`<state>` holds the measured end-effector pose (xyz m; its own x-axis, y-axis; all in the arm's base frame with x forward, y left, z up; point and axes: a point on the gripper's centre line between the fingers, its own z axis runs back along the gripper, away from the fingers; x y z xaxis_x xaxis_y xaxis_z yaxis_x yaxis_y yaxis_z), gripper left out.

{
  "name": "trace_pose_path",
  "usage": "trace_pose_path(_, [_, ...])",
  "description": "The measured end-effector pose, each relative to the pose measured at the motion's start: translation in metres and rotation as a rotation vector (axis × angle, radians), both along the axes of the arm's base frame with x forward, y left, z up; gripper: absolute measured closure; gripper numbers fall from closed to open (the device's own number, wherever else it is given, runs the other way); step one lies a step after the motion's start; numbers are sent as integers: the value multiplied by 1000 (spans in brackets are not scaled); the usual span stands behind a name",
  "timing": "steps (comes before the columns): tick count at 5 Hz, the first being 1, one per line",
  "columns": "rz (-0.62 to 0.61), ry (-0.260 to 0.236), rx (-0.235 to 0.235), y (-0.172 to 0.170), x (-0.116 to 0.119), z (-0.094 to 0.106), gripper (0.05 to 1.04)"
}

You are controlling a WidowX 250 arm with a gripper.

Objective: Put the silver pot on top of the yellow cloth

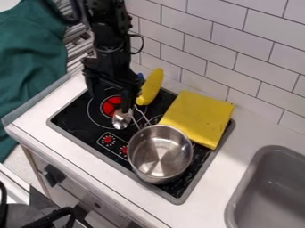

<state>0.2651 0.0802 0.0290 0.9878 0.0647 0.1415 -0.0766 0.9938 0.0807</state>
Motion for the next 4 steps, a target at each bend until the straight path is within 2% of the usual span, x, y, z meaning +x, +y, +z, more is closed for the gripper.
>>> trace_pose_path(1, [-70, -45, 23, -42, -20, 11, 82])
trace_pose_path(2, [-89, -64, -13, -70, -30, 8, 82])
trace_pose_path(3, [-109, -42, -64, -100, -32, -4, 82])
trace_pose_path(4, [-138, 17, -82, -119, -28, -22, 82])
